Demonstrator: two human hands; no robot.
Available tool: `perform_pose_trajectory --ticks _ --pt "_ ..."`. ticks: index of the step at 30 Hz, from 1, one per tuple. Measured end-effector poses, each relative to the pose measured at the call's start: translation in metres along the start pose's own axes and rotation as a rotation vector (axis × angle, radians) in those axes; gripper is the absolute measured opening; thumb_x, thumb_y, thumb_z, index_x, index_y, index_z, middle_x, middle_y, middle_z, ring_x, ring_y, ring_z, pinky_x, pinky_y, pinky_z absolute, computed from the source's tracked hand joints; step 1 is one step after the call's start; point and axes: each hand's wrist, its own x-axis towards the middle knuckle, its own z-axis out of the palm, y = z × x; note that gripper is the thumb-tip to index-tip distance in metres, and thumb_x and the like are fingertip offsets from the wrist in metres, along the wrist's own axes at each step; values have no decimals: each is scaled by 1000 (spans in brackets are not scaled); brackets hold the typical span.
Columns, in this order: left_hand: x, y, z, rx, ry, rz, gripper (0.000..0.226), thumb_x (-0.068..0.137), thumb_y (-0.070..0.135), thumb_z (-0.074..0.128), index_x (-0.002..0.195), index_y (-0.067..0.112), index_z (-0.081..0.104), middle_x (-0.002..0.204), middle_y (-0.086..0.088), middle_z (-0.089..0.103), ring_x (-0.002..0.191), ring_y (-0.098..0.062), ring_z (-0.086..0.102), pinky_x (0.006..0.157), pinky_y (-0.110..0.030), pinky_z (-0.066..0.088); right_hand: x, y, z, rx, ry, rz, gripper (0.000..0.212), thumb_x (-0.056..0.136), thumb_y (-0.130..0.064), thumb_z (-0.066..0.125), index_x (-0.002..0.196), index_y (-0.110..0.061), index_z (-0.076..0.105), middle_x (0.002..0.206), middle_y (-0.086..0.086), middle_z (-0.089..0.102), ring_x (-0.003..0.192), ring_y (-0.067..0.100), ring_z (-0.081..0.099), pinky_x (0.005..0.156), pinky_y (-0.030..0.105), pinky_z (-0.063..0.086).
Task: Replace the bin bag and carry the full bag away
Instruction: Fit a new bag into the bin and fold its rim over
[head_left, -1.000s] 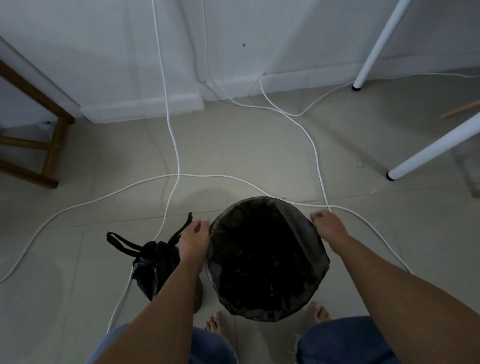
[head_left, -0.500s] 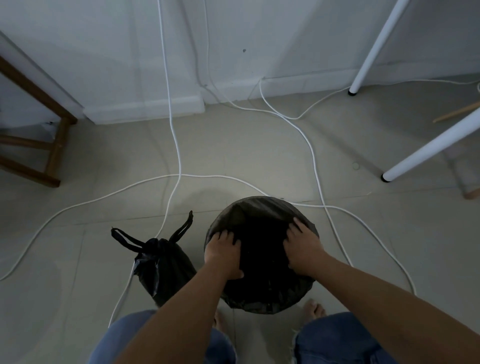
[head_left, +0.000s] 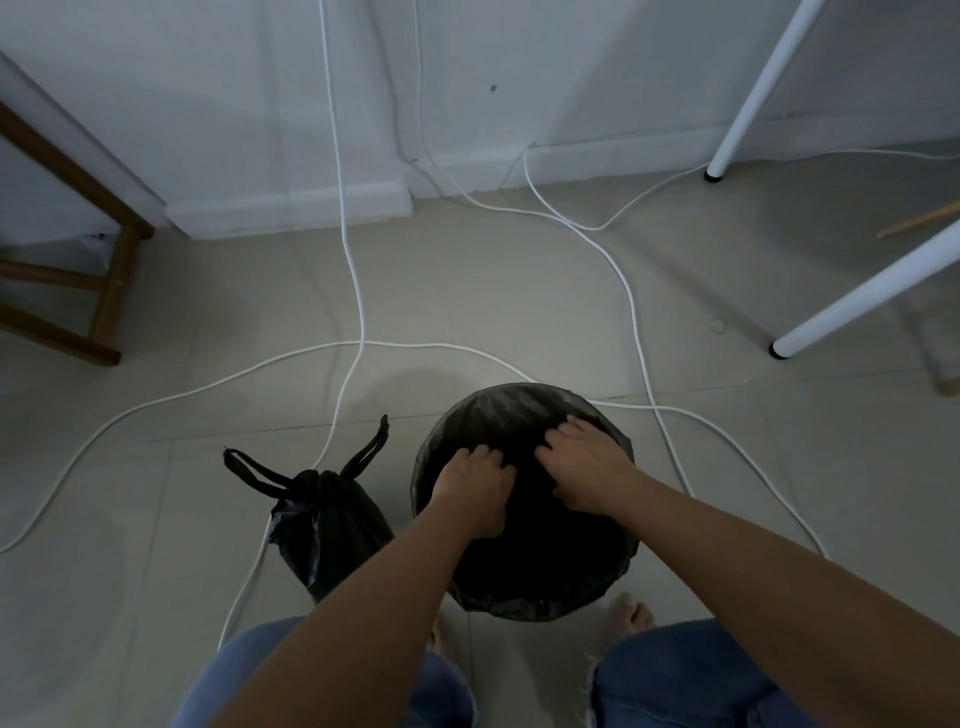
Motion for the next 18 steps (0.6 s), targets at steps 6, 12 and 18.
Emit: perform_pose_trajectory --ticks 6,12,18 --pt "26 -17 -8 -439 -20 -186 87 82 32 65 153 11 17 155 -13 27 138 -34 33 112 -44 35 11 5 -4 -92 27 19 67 87 -27 51 146 -4 30 156 15 23 146 29 17 120 40 -2" --pt "21 -17 -6 -351 -34 -135 50 84 42 58 126 16 54 132 -12 57 122 -33 51 101 -45 46 3 -1 5 -147 -94 3 59 93 -31 39 145 -6 35 157 19 21 148 31 11 118 46 -10" --pt "-6 5 31 -44 -507 -164 102 72 86 33 154 26 20 161 -8 18 149 -33 10 120 -53 -4 -23 -2 28 -404 -460 76 92 82 -76 29 153 -19 17 161 15 7 149 31 -5 114 51 -23"
